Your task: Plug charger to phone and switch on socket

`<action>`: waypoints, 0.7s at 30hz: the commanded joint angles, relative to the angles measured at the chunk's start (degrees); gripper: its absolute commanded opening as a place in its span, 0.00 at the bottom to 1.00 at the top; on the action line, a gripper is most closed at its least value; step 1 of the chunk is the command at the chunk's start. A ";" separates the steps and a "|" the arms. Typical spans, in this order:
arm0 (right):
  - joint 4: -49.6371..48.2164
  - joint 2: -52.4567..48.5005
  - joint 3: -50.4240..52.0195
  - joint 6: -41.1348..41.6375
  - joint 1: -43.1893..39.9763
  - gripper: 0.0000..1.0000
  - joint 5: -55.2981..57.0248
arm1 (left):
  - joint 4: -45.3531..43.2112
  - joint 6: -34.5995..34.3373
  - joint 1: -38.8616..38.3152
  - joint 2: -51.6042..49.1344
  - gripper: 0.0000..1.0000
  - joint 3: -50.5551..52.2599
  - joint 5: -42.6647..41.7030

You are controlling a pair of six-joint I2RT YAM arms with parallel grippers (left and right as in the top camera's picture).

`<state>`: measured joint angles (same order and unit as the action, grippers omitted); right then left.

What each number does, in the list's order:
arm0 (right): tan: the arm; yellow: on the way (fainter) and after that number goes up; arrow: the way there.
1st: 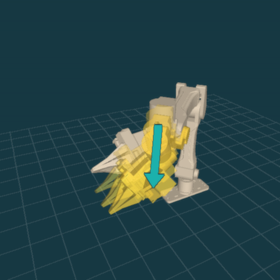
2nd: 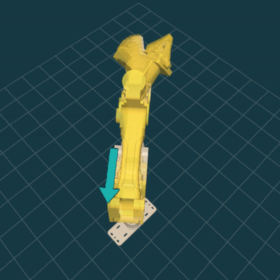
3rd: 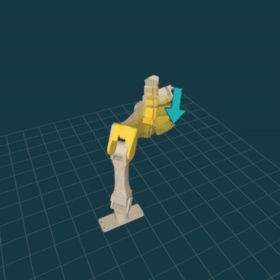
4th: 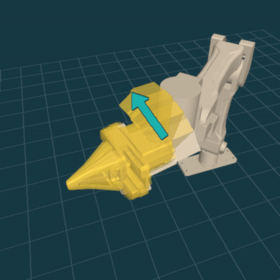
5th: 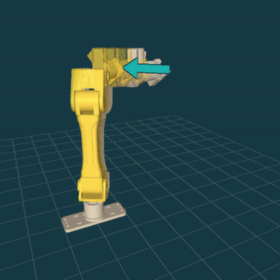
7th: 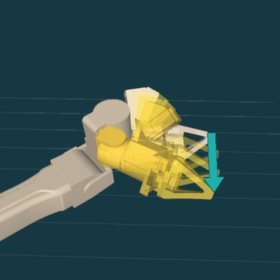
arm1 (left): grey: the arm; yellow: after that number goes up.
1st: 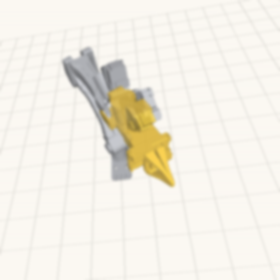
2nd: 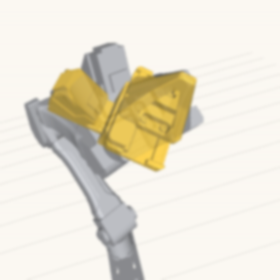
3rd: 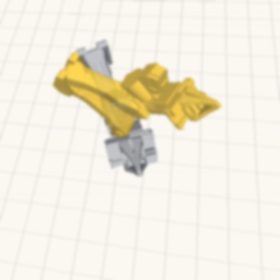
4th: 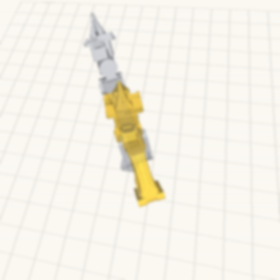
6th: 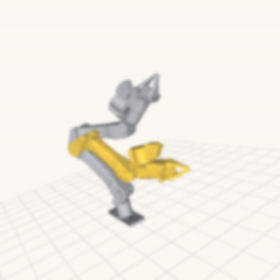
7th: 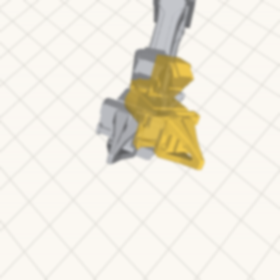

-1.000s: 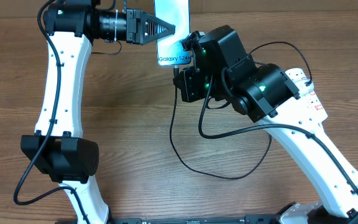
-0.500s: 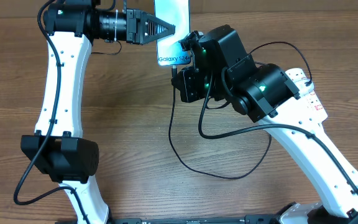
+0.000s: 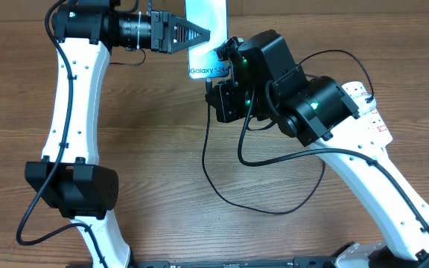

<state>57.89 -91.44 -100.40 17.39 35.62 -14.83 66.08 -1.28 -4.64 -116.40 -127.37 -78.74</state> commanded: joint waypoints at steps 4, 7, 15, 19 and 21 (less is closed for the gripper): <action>-0.35 1.01 -1.73 0.63 -0.61 0.04 1.29 | -0.07 1.62 0.11 0.15 0.04 -0.61 -3.37; -0.37 1.01 -1.73 0.63 -0.61 0.04 1.29 | -0.04 2.10 0.11 0.15 0.04 -0.61 -3.37; -0.90 1.01 -1.75 0.63 -0.87 0.04 1.29 | -0.04 2.60 0.11 0.15 0.04 -0.61 -3.39; -1.18 1.01 -1.75 0.61 -0.92 0.04 1.31 | -0.04 2.64 0.11 0.15 0.04 -0.61 -3.21; -1.27 1.01 -1.75 0.59 -0.92 0.04 1.31 | -0.02 2.67 0.11 0.15 0.04 -0.61 -2.93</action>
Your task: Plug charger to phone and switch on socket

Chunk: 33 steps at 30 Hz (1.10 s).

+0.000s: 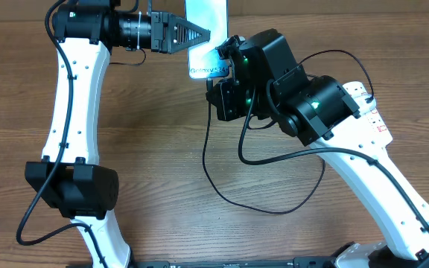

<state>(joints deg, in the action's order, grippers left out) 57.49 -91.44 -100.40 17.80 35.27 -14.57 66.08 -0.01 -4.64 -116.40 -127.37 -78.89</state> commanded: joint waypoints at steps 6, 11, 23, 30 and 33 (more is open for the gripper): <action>-1.92 1.01 -1.75 -0.02 -0.63 0.04 1.05 | 1.07 1.57 0.11 0.15 0.04 -0.61 -1.73; -3.06 1.01 -1.75 -0.07 -0.63 0.04 1.09 | 2.40 1.79 0.11 0.15 0.04 -0.61 -1.70; -2.99 1.01 -1.75 -0.02 -0.61 0.19 2.10 | 2.71 0.68 0.11 0.15 0.04 -0.61 1.95; -1.05 1.01 -1.75 0.02 -0.63 0.52 2.10 | 2.69 -2.38 0.11 0.15 0.04 -0.61 9.25; 0.42 1.01 -1.75 1.64 -0.63 0.82 2.80 | 3.69 -6.14 -0.02 -0.09 0.04 -0.61 20.61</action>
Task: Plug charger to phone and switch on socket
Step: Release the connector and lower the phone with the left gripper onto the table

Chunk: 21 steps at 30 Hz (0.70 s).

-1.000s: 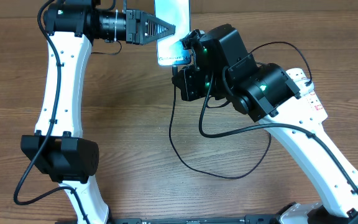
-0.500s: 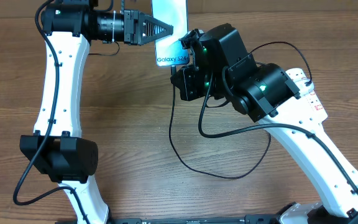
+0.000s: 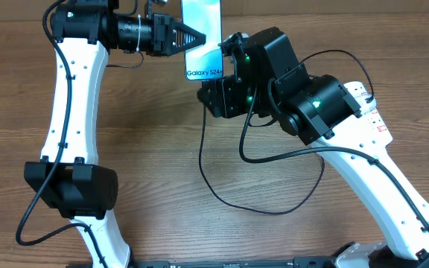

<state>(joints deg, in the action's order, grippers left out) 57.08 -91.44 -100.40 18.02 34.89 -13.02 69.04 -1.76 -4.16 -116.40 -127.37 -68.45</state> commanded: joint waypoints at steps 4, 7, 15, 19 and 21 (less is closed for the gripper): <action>3.56 1.01 -1.75 10.54 -0.70 0.97 10.64 | 6.14 -5.29 -2.47 -2.58 0.04 -0.59 18.49; 4.92 1.01 -1.73 14.78 -2.29 1.00 13.05 | 8.20 -4.22 -4.24 -5.57 0.04 -0.59 19.37; 11.26 1.01 -1.68 17.79 -9.38 1.00 12.96 | 8.63 -3.85 -7.06 -15.50 0.04 -0.59 19.52; 13.42 1.01 -1.66 17.75 -11.45 1.00 12.96 | 7.74 -1.62 -8.00 -19.50 0.04 -0.59 19.56; 13.81 1.01 -1.66 17.73 -11.80 1.00 12.96 | 6.95 -1.64 -8.22 -21.16 0.04 -0.59 19.54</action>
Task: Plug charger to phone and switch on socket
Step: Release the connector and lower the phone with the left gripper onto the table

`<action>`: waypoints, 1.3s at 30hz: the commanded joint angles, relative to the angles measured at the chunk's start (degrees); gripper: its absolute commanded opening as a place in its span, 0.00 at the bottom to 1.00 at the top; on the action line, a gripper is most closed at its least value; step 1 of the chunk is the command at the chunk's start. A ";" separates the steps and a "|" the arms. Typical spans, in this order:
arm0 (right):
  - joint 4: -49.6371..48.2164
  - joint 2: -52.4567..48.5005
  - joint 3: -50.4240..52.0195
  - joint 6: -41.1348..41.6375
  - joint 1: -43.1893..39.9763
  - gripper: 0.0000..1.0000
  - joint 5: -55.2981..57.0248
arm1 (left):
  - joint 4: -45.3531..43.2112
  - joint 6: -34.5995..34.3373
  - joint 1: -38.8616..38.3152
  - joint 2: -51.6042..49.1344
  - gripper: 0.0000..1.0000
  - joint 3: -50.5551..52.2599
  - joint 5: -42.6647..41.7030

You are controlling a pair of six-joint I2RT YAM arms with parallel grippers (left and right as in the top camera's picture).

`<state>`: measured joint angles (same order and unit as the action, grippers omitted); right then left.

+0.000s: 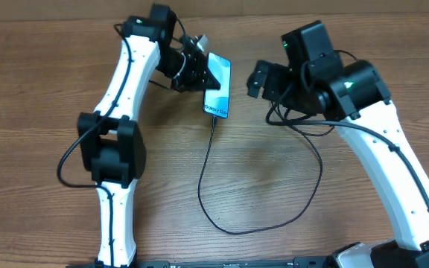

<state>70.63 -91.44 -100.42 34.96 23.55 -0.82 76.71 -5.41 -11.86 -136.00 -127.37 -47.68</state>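
Note:
The phone [218, 88], its screen lit pale blue, sits tilted at the back middle of the table. My left gripper [202, 74] is against the phone's left edge and looks shut on it. The black charger cable [206, 160] is plugged into the phone's lower end, loops down across the table and climbs back under my right arm. My right gripper [255, 80] hangs a short way to the right of the phone, apart from it, with nothing in it. The socket is hidden behind my right arm.
The wooden table [43, 112] fills the view. The cable's slack loop [238, 231] lies near the front middle. My right arm [393, 164] crosses the right side and my left arm [114, 149] stands at the left.
The right gripper was at the phone's lower end and now stands off to the right, with the cable left plugged in. The left arm has swung round; the phone sits lower and tilted.
At first the left gripper held the phone at the back edge while the right gripper was pressed against its lower end with the cable. That held over the following moments, shifting slightly left. Now the cable hangs from the phone and the right gripper is clear.

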 commanded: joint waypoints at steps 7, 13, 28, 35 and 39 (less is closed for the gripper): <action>0.24 1.01 -1.62 0.61 -0.44 1.00 0.79 | -1.79 2.01 -0.57 -6.54 0.04 -0.59 1.75; 0.15 0.98 -1.60 0.61 -0.44 1.00 0.79 | -2.43 1.99 -0.61 -7.67 0.04 -0.59 6.62; 0.22 0.90 -1.60 0.61 -0.44 1.00 0.76 | -3.72 0.02 -1.29 -8.09 0.04 -0.59 11.76; 0.22 0.90 -1.60 0.61 -0.44 1.00 0.76 | -5.81 -1.09 -2.49 -8.13 0.06 0.59 11.93; 0.26 0.90 -1.60 0.61 -0.44 1.00 0.76 | -6.64 -2.25 -2.58 -8.13 0.08 1.68 11.93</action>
<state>71.13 -91.44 -100.42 35.38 23.24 -0.62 70.37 -6.11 -14.20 -143.83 -126.74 -34.85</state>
